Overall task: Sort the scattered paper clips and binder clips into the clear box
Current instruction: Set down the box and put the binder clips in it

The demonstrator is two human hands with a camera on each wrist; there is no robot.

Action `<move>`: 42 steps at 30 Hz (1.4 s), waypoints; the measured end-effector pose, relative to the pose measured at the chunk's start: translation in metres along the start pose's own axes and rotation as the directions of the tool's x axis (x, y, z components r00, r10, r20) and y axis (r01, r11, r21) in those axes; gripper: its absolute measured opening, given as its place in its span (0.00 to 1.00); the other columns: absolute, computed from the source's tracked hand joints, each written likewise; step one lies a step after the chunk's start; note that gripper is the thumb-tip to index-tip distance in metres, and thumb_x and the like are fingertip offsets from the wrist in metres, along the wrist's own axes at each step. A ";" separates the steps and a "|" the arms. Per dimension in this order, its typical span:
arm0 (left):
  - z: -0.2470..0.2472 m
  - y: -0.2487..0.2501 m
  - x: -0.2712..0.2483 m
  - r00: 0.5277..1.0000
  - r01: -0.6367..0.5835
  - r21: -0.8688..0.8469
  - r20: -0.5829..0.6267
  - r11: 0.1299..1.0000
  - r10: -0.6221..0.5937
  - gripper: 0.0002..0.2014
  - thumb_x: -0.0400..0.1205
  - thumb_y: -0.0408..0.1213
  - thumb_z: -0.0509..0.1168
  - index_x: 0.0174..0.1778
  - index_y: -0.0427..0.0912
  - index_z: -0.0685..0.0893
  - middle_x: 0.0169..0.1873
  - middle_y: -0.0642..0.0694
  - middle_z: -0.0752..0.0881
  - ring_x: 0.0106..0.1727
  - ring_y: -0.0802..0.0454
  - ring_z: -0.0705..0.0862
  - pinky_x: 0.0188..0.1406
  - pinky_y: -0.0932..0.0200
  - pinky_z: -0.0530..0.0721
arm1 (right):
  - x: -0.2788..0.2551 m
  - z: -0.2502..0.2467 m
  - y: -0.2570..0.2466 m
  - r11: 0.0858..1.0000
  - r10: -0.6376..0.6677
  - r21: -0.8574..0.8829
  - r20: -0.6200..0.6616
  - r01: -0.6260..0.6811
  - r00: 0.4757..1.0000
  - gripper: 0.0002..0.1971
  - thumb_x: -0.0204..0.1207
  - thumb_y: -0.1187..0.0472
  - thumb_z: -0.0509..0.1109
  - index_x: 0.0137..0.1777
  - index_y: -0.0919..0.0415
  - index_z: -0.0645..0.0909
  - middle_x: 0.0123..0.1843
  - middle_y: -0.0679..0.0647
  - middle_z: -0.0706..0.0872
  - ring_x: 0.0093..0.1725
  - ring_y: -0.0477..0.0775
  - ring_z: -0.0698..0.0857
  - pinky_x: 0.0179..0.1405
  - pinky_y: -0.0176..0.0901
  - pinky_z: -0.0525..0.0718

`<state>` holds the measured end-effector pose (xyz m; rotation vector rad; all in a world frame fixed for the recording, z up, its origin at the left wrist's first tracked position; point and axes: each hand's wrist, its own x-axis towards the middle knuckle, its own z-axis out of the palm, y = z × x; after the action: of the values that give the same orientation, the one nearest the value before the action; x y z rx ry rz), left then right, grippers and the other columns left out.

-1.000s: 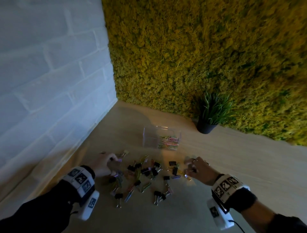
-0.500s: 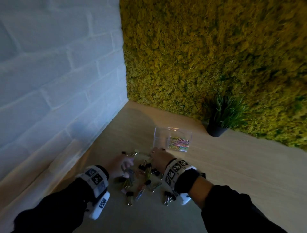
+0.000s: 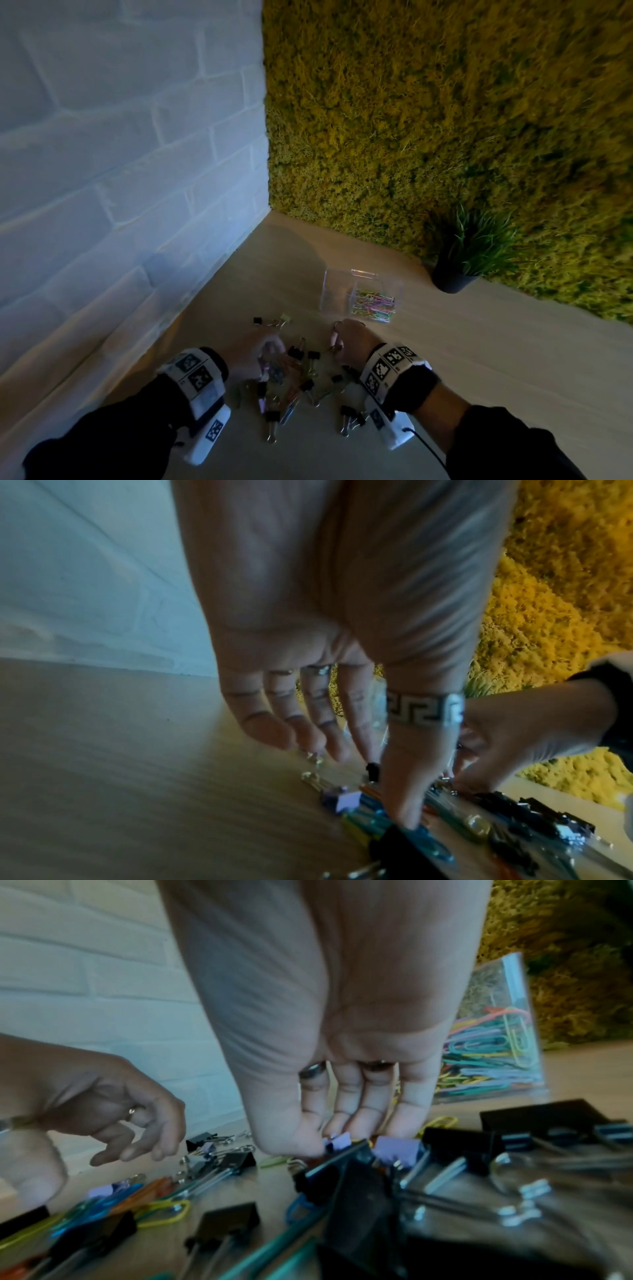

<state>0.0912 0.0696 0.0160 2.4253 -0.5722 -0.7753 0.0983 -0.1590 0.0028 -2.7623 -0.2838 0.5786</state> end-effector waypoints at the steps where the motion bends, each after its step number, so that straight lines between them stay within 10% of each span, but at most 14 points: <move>1: -0.001 0.001 0.000 1.000 -0.004 0.019 0.025 1.000 0.004 0.23 0.73 0.28 0.71 0.63 0.47 0.76 0.48 0.59 0.71 0.44 0.65 0.73 0.36 0.78 0.75 | -0.001 -0.001 0.001 1.000 0.004 0.017 0.003 -0.004 1.000 0.14 0.70 0.70 0.69 0.56 0.66 0.81 0.62 0.63 0.81 0.62 0.62 0.80 0.59 0.45 0.78; 5: 0.002 0.004 0.000 0.998 0.020 0.096 0.050 0.995 -0.025 0.24 0.73 0.35 0.72 0.66 0.51 0.77 0.55 0.57 0.70 0.57 0.60 0.71 0.56 0.66 0.73 | -0.004 -0.002 0.006 0.996 0.011 0.086 -0.022 -0.009 1.000 0.12 0.72 0.65 0.68 0.55 0.65 0.82 0.60 0.64 0.82 0.60 0.62 0.81 0.58 0.46 0.78; 13: 0.000 0.021 0.005 0.995 -0.020 0.251 0.095 0.968 -0.005 0.25 0.76 0.27 0.67 0.70 0.40 0.75 0.61 0.46 0.77 0.59 0.54 0.76 0.42 0.76 0.69 | -0.009 -0.009 0.007 0.989 0.029 0.143 0.001 -0.029 1.000 0.12 0.73 0.68 0.66 0.55 0.71 0.83 0.58 0.66 0.86 0.59 0.62 0.83 0.55 0.43 0.78; 17: 0.001 0.025 0.009 0.992 -0.068 0.262 0.117 0.963 0.039 0.21 0.73 0.28 0.72 0.64 0.34 0.80 0.59 0.38 0.84 0.42 0.62 0.79 0.28 0.82 0.67 | -0.012 -0.011 0.007 0.990 0.027 0.137 0.001 -0.026 1.000 0.13 0.73 0.70 0.65 0.56 0.71 0.82 0.59 0.64 0.86 0.60 0.61 0.83 0.56 0.43 0.78; 24: 0.001 0.028 0.006 0.992 -0.047 0.217 0.122 0.975 0.021 0.14 0.75 0.27 0.70 0.56 0.31 0.81 0.53 0.34 0.86 0.46 0.50 0.81 0.34 0.73 0.71 | -0.015 -0.014 0.006 0.981 0.016 0.193 -0.082 0.000 0.997 0.12 0.73 0.71 0.62 0.54 0.67 0.83 0.40 0.51 0.81 0.47 0.49 0.79 0.46 0.35 0.74; 29: 0.008 0.027 0.003 0.991 -0.135 0.315 0.041 0.940 0.128 0.07 0.81 0.29 0.62 0.53 0.36 0.78 0.38 0.52 0.76 0.40 0.53 0.77 0.47 0.69 0.72 | -0.023 -0.019 0.014 0.961 0.062 0.278 -0.202 -0.003 0.977 0.16 0.77 0.71 0.58 0.42 0.48 0.81 0.48 0.54 0.84 0.51 0.58 0.84 0.54 0.44 0.80; 34: 0.017 0.029 -0.002 0.986 -0.148 0.498 0.005 0.854 0.168 0.15 0.80 0.28 0.59 0.63 0.35 0.75 0.62 0.40 0.77 0.53 0.53 0.76 0.46 0.69 0.67 | -0.026 -0.020 0.023 1.000 0.006 0.006 -0.207 -0.005 0.978 0.12 0.74 0.66 0.64 0.55 0.57 0.85 0.66 0.54 0.81 0.66 0.53 0.79 0.68 0.42 0.75; 39: 0.004 0.017 -0.001 1.000 -0.014 -0.182 -0.004 0.983 0.014 0.16 0.84 0.30 0.58 0.68 0.39 0.68 0.44 0.50 0.74 0.35 0.62 0.73 0.37 0.72 0.72 | -0.025 -0.007 -0.001 0.997 -0.036 -0.074 -0.086 0.030 0.996 0.16 0.77 0.53 0.67 0.63 0.54 0.78 0.68 0.52 0.78 0.70 0.53 0.75 0.73 0.54 0.70; 42: -0.010 0.010 -0.005 0.994 0.045 -0.800 -0.025 0.598 -0.108 0.11 0.84 0.21 0.53 0.49 0.38 0.77 0.39 0.44 0.75 0.32 0.53 0.74 0.29 0.64 0.81 | -0.016 -0.003 -0.016 0.996 -0.002 -0.093 -0.066 -0.004 0.998 0.13 0.79 0.57 0.64 0.62 0.57 0.79 0.67 0.55 0.80 0.69 0.56 0.76 0.73 0.52 0.70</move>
<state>0.0920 0.0678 0.0311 1.6091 -0.0301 -0.7561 0.0828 -0.1489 0.0163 -2.8650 -0.3015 0.4845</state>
